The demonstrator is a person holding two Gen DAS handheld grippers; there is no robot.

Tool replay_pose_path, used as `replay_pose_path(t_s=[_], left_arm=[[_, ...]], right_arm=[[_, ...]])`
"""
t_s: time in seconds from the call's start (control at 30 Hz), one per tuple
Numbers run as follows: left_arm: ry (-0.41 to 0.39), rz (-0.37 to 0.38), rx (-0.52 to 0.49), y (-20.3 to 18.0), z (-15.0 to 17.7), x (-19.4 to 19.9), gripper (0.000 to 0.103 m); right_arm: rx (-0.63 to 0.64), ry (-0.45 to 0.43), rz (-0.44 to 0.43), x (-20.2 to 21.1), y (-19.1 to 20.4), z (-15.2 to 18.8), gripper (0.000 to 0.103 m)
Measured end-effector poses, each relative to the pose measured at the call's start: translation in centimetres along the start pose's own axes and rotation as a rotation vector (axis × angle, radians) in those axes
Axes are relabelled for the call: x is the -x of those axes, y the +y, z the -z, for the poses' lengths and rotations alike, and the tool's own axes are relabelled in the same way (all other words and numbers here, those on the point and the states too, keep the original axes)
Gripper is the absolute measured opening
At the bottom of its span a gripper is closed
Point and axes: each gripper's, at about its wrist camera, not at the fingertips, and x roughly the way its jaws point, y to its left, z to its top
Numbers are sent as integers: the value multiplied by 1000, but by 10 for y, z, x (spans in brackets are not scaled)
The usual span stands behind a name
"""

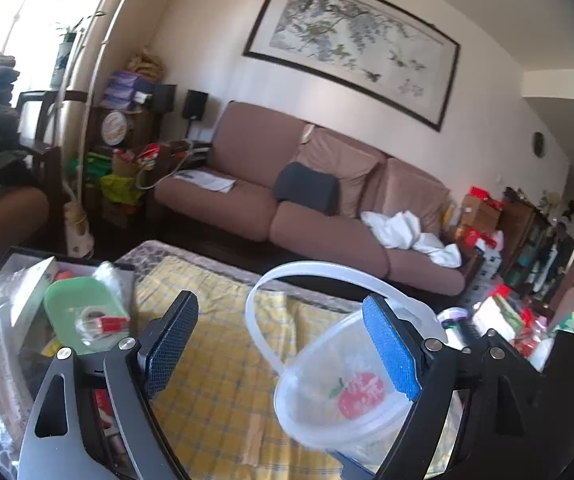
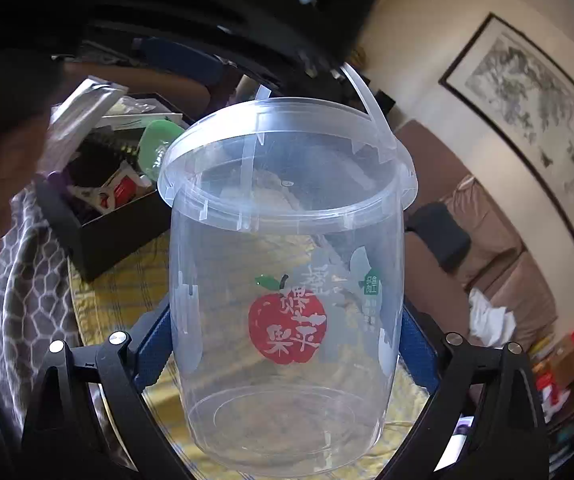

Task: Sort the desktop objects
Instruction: 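Carry the clear cup with both grippers over the black bin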

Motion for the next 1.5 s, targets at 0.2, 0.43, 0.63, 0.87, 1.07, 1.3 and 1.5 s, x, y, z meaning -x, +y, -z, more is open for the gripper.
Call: replay_pose_path(t_s=[0.2, 0.43, 0.63, 0.87, 1.07, 1.3, 1.5], left_arm=[[-47, 125, 59, -1, 3, 6, 86], [-78, 264, 50, -7, 2, 16, 44], [-108, 302, 50, -6, 2, 25, 23], [-163, 219, 30, 2, -5, 41, 15], [-179, 102, 9, 13, -9, 50, 13], [-170, -6, 99, 46, -11, 47, 13], [-181, -2, 202, 86, -7, 44, 13]], right_arm=[[73, -16, -2, 37, 1, 6, 95], [176, -8, 47, 65, 0, 2, 95], [237, -18, 54, 80, 8, -2, 95], [276, -25, 78, 78, 18, -15, 95], [302, -8, 88, 64, 32, -31, 95], [289, 1, 52, 34, 45, -53, 95], [326, -11, 23, 19, 61, -72, 95]])
